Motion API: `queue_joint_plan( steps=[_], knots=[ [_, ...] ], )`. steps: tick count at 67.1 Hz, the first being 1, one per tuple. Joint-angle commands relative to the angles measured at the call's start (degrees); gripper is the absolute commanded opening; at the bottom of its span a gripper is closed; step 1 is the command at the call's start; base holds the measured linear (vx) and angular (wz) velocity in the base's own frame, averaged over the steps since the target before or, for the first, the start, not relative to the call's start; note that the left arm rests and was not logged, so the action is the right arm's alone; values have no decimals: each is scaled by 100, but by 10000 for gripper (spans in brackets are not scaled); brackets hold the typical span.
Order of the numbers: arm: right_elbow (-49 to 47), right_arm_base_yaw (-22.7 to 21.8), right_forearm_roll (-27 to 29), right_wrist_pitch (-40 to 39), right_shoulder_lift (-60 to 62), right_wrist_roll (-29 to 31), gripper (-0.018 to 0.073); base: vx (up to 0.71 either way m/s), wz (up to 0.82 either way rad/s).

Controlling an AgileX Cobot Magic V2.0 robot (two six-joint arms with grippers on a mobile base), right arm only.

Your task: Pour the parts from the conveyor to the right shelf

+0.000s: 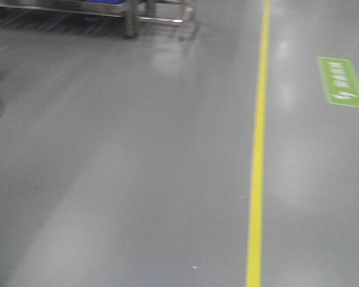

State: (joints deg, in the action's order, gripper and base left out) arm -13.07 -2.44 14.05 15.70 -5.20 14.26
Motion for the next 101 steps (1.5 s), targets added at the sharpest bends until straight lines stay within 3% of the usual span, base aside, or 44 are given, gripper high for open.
queue_joint_plan(
  steps=[1,32,67,101],
  knots=[
    [-153,-30,7,-459,-69,39,-1,-13,-84],
    [-153,-30,7,-459,-69,39,-1,-9,-62],
    [-153,-30,7,-453,-69,39,-1,12,-7],
    [-153,-30,7,-459,-69,39,-1,41,3]
  ],
)
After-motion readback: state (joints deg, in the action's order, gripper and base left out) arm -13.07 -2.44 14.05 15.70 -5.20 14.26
